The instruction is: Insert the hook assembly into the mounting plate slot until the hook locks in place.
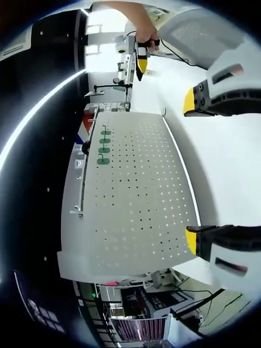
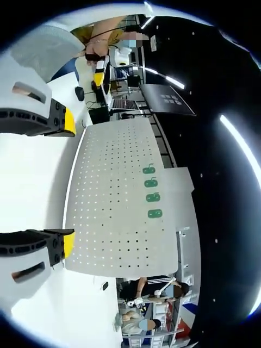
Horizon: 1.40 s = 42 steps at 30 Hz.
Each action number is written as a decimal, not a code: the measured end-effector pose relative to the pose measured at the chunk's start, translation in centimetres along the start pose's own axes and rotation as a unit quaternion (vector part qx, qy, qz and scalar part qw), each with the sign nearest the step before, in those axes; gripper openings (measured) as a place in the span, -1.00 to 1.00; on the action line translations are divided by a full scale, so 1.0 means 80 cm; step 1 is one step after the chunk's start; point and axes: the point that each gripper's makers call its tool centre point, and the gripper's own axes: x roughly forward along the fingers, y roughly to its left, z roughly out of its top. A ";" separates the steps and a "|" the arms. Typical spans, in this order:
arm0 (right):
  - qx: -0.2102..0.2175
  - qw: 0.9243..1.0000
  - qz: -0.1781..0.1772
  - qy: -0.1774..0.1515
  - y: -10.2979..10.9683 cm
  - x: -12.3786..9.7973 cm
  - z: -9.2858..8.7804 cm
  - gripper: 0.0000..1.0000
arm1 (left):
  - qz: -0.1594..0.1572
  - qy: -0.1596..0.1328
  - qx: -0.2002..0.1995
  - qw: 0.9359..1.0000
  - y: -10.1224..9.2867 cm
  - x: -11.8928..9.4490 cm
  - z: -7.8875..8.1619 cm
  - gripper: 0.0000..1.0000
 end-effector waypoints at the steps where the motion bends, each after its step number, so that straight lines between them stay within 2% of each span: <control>1: 0.001 1.000 0.000 0.000 0.000 -0.002 0.000 0.34 | 0.003 -0.001 -0.003 1.000 0.001 -0.002 -0.001 0.69; 18: 0.016 1.000 -0.015 0.004 0.001 -0.025 -0.007 0.34 | 0.014 0.001 -0.015 1.000 0.000 -0.019 -0.010 0.68; 42: 0.023 1.000 -0.015 0.005 -0.002 -0.023 -0.008 0.33 | 0.023 0.000 -0.022 0.999 -0.002 -0.026 -0.013 0.66</control>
